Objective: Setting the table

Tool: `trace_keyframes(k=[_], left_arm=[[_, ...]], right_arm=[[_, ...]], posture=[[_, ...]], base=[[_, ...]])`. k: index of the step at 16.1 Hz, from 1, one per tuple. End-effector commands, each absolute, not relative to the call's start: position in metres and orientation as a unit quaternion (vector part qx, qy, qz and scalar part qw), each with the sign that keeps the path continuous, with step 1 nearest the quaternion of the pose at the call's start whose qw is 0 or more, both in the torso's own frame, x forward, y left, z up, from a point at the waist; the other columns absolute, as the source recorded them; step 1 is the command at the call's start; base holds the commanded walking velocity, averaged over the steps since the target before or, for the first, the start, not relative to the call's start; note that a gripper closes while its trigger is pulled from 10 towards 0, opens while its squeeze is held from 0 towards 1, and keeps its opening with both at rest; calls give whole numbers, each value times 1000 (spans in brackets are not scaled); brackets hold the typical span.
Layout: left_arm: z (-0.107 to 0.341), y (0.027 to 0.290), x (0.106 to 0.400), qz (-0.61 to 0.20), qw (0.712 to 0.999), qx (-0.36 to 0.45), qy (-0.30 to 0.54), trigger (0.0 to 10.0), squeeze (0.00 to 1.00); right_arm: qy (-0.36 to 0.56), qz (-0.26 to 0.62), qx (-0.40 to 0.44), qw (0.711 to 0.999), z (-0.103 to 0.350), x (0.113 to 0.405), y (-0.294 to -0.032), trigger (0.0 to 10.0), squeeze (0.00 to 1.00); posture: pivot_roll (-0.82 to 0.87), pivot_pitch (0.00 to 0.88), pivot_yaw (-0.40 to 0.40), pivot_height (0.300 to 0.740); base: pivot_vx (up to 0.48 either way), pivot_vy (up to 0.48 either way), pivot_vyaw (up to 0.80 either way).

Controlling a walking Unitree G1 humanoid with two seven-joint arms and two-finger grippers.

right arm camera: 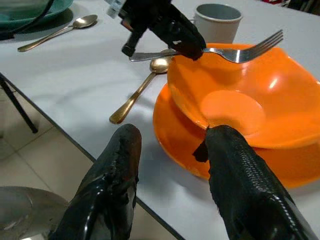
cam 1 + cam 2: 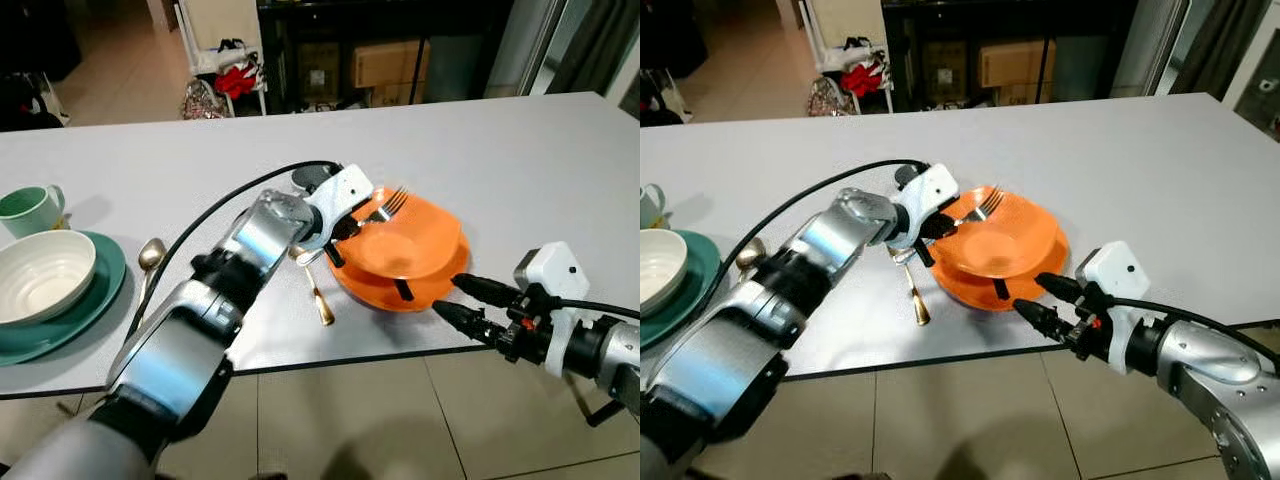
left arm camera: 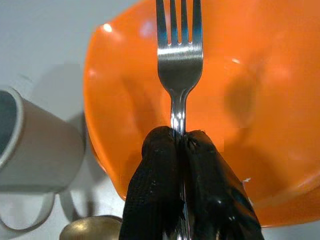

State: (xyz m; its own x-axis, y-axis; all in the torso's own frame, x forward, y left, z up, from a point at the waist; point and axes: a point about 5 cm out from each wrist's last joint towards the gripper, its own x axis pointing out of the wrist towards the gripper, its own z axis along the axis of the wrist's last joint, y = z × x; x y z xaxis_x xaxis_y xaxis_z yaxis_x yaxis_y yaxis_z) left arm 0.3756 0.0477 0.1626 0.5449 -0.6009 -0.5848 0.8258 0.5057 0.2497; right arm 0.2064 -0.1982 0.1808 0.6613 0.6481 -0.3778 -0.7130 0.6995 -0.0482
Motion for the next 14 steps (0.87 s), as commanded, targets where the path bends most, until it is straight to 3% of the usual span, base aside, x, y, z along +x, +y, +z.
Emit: trace_keyframes(k=[1,5,14], left_arm=[[166,46,378,-426,835,275,214,10000,0],[164,40,379,-445,816,294,222,10000,0],[164,39,380,-445,816,295,222,10000,0]], right_arm=[[170,386,-101,901,181,204,-195,10000,0],[175,390,-104,898,179,202,-195,10000,0],[175,391,-103,898,179,202,-195,10000,0]], posture=[[-27,0,69,740],[-26,0,75,740],[-26,0,76,740]], base=[[0,0,0],[0,0,0],[0,0,0]])
